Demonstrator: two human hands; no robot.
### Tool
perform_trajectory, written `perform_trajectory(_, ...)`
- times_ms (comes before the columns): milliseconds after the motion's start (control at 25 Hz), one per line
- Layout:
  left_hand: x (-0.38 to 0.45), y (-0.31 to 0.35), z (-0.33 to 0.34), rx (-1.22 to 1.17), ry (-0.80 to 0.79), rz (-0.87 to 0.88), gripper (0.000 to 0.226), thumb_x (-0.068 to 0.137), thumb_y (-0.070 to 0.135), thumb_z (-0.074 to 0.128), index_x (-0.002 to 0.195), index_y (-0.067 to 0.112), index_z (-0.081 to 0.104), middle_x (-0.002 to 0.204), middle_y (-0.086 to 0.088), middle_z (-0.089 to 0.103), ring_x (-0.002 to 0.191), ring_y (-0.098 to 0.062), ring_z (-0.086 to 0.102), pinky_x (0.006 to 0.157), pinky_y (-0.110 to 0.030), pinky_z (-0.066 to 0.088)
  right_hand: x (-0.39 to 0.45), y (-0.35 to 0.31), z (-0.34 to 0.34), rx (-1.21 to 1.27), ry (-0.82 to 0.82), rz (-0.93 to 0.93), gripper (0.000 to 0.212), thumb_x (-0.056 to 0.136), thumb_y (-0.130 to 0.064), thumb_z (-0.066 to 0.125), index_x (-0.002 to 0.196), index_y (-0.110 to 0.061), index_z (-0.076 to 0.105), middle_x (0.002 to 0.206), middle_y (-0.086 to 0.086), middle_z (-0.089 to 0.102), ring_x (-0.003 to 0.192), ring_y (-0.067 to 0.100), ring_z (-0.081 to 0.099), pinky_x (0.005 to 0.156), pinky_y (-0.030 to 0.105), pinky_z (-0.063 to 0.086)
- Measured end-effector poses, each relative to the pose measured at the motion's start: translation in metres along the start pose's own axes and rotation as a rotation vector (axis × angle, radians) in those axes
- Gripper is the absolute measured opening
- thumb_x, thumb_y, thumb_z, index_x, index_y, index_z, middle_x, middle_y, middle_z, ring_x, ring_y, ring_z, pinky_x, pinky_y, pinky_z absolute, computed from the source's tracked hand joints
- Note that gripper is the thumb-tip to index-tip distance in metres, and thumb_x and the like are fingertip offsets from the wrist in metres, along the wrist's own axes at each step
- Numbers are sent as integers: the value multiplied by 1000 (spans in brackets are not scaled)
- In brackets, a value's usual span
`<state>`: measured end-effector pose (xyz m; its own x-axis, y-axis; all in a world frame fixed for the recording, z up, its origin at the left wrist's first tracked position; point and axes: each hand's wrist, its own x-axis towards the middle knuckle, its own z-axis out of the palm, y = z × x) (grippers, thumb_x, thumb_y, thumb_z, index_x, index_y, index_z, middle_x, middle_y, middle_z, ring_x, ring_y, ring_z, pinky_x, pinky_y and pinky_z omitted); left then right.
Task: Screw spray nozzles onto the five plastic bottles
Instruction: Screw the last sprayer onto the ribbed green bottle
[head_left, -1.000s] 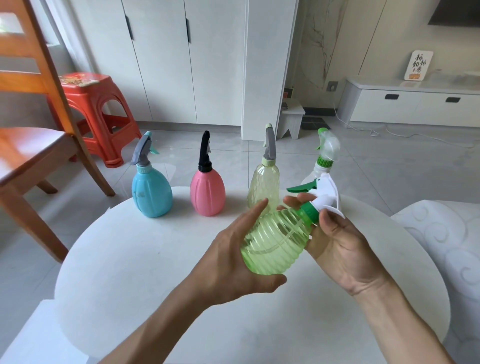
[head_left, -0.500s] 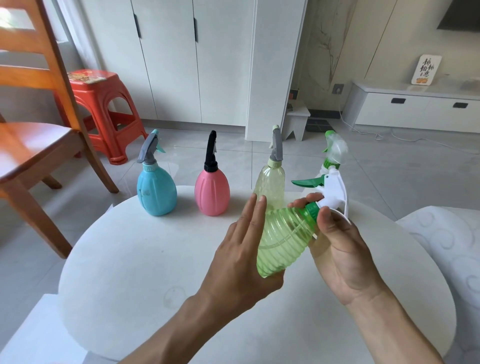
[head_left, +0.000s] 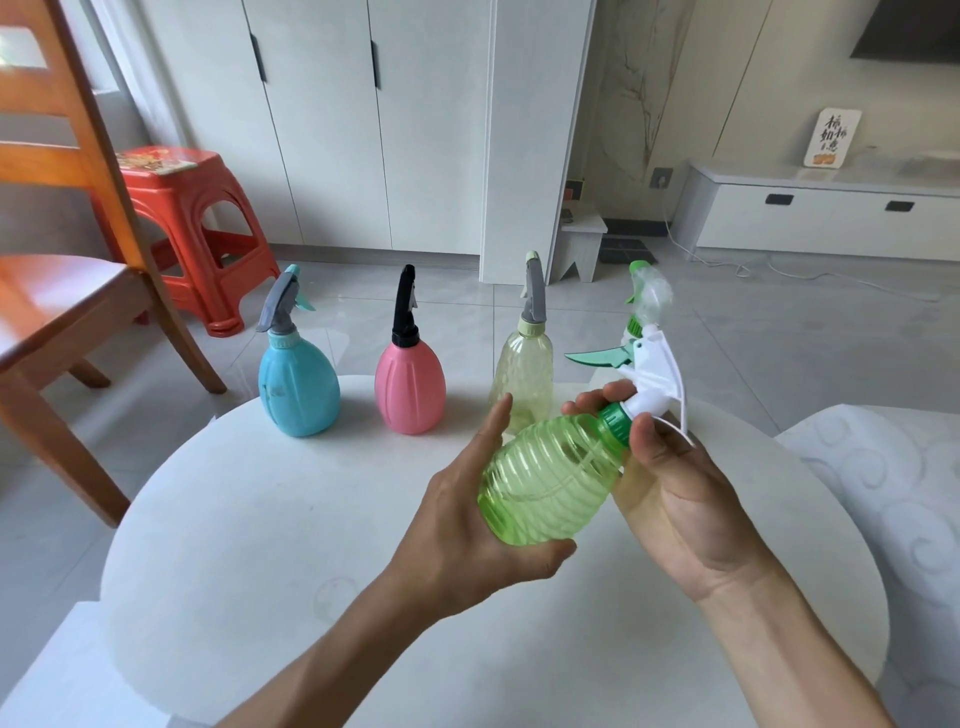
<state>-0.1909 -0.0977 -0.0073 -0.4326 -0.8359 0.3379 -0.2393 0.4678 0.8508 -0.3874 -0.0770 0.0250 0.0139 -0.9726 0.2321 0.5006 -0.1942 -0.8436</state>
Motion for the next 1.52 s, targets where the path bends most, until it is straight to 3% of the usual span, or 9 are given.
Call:
perform_trajectory(280,-6,-4,9,21,88,-10,118,58,25,89,155,21,23,115,54,46,102,25,50,77,4,36,-2,3,11,-58,147,-4,19,91,-28,60,102,-14,67,105,9,65,99,21,61,86,30,49)
perform_trajectory(520,-7,0,14,72,93,-32,118,58,30,88,155,18,22,123,58,37,115,27,40,86,3,32,-3,-1,13,-41,228,39,22,90,-24,56,105,-12,67,106,10,65,97,19,63,81,26,52)
perform_trajectory(640,-5,3,14,107,99,-35,119,60,35,87,156,23,17,130,46,40,120,26,36,90,3,29,-2,-1,10,-28,238,42,22,91,-26,56,104,-14,69,104,7,68,97,18,64,84,29,51)
perform_trajectory(720,-2,6,12,137,61,-22,121,65,44,84,156,33,5,146,31,33,133,17,28,103,-7,29,-1,0,8,-22,238,42,22,91,-26,56,105,-14,69,102,5,70,97,18,65,87,33,50)
perform_trajectory(840,1,6,12,329,-29,38,118,70,68,69,152,43,-11,164,16,2,150,-7,-4,120,-47,16,-1,0,1,-127,218,28,22,91,-24,56,107,-13,67,104,5,71,101,18,65,90,35,48)
perform_trajectory(960,2,8,14,458,-41,38,121,64,84,58,149,46,-20,162,18,-15,148,-8,-18,120,-53,7,0,-14,-6,-307,185,-6,25,88,-28,62,107,-14,70,104,4,73,103,19,65,95,36,48)
perform_trajectory(1160,4,-2,9,444,-56,26,109,74,80,54,149,48,-17,161,21,-14,148,-4,-15,121,-50,9,5,-58,-45,-532,526,-184,23,84,-36,74,105,-26,76,102,-7,73,95,12,64,88,32,48)
perform_trajectory(1280,-1,-6,8,413,-69,47,96,81,75,50,151,47,-10,162,23,-4,148,-1,-9,120,-48,14,19,-74,-77,-691,716,-267,14,85,-32,73,99,-28,74,85,-12,68,77,2,60,77,25,46)
perform_trajectory(1520,-3,-17,7,423,-86,35,90,83,64,56,151,50,-1,159,27,7,147,2,4,120,-43,20,72,-73,-138,-946,864,-288,8,85,-23,70,93,-24,67,70,-9,63,66,14,54,68,29,43)
